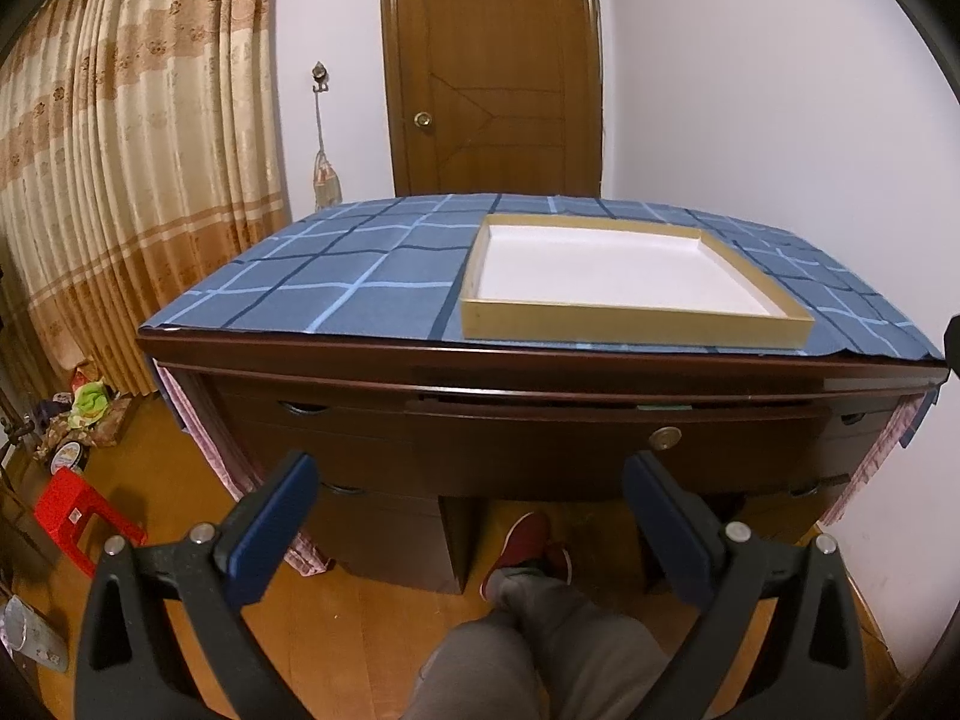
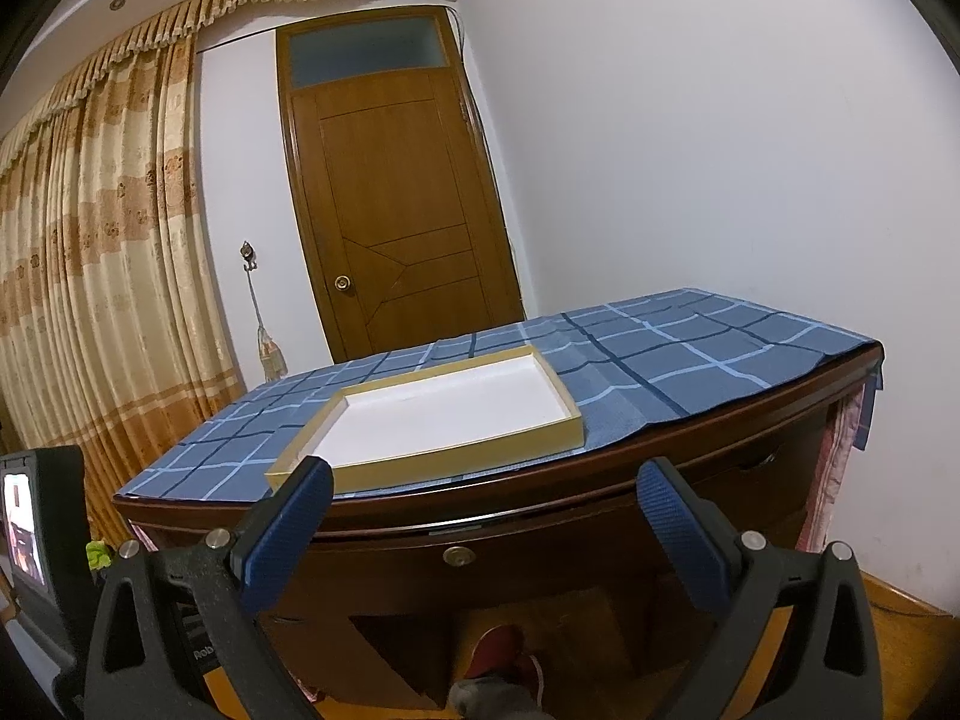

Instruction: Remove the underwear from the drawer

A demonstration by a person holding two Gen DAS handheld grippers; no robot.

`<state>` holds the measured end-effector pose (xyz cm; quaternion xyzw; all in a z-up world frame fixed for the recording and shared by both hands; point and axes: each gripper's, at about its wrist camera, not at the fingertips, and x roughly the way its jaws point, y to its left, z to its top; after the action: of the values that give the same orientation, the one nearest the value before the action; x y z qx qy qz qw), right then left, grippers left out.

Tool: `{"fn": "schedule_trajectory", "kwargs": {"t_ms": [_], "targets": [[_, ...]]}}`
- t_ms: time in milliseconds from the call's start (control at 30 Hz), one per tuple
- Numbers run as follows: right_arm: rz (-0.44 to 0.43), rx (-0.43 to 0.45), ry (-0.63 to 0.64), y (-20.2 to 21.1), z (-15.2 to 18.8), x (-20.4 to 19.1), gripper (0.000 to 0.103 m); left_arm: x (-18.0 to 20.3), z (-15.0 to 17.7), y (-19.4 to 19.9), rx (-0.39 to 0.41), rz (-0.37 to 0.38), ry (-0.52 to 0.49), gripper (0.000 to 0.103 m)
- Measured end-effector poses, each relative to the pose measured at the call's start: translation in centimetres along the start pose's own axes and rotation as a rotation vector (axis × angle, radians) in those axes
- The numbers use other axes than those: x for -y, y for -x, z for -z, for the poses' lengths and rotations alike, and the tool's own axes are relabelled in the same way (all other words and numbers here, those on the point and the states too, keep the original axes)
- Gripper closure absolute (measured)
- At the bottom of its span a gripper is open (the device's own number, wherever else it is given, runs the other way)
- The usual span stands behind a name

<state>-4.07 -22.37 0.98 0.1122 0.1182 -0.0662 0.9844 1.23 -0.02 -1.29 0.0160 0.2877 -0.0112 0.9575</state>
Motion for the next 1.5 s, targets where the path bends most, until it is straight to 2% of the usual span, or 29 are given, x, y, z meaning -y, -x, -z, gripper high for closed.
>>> {"fn": "schedule_trajectory", "kwargs": {"t_ms": [467, 667, 1000, 1133, 1333, 1500], "targets": [[0.074, -0.103, -0.005, -3.7, 2.7, 3.4, 0.001, -0.3, 0.8, -3.0, -0.036, 0.014, 0.029, 0.000], [0.089, -0.133, -0.020, -5.6, 3.7, 5.6, 0.001, 0.5, 0.9, -3.9, -0.016, 0.031, 0.011, 0.000], [0.139, -0.117, -0.018, -8.6, 4.0, 10.3, 0.001, 2.0, 0.7, -6.4, -0.021, 0.041, 0.004, 0.000], [0.116, -0.122, -0.029, -10.6, 4.1, 12.3, 0.001, 2.7, 0.6, -7.4, -0.020, 0.022, -0.016, 0.000], [0.095, -0.189, -0.031, -14.5, 4.7, 14.1, 0.001, 4.0, 0.3, -8.8, -0.016, 0.009, -0.043, 0.000], [0.062, -0.214, -0.053, -17.2, 4.4, 15.1, 0.001, 4.7, 0.0, -9.9, -0.015, 0.005, -0.032, 0.001]]}}
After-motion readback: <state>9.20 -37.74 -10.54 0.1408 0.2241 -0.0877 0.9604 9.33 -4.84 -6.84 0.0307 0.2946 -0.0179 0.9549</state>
